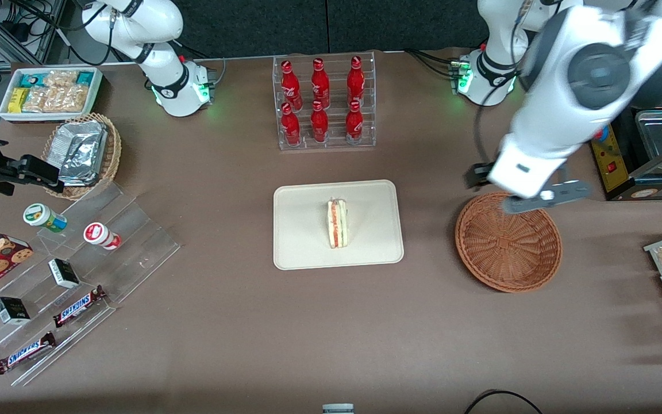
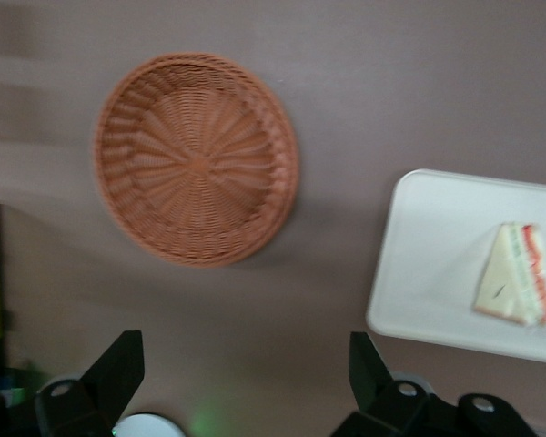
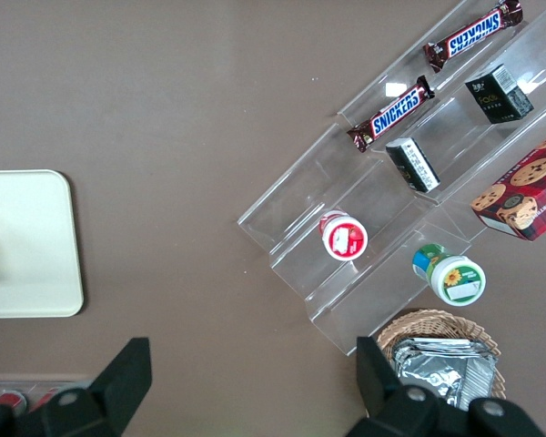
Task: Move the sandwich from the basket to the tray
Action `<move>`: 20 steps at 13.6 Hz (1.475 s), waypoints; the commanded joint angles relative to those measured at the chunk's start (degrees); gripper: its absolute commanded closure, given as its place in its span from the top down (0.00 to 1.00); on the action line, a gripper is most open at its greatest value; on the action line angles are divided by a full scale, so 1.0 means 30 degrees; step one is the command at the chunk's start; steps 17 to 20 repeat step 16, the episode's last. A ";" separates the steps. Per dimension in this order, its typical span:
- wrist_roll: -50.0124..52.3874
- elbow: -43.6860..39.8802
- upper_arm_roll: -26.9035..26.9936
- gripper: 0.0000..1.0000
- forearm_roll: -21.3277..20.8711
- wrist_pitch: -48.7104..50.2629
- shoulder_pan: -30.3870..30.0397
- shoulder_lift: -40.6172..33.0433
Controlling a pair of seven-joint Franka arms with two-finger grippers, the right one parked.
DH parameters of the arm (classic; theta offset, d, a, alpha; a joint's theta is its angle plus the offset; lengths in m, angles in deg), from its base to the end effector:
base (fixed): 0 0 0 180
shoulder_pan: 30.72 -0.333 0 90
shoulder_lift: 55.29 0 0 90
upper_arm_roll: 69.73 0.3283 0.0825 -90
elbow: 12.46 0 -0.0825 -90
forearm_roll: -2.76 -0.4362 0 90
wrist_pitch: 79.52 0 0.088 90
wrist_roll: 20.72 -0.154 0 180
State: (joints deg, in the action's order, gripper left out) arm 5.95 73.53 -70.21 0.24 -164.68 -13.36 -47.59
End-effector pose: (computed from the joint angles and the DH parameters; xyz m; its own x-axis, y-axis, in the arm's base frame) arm 0.6025 -0.1862 0.5363 0.9808 0.1588 -0.1133 0.1472 -0.9835 -0.1047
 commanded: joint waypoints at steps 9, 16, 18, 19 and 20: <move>-0.9323 0.1456 -0.0190 0.99 0.0194 0.2692 -0.5521 -0.3416; -0.9504 0.1017 -0.0248 0.99 0.0194 0.2695 -0.5698 -0.3154; -0.9504 0.1017 -0.0248 0.99 0.0194 0.2695 -0.5698 -0.3154; -0.9504 0.1017 -0.0248 0.99 0.0194 0.2695 -0.5698 -0.3154; -0.9504 0.1017 -0.0248 0.99 0.0194 0.2695 -0.5698 -0.3154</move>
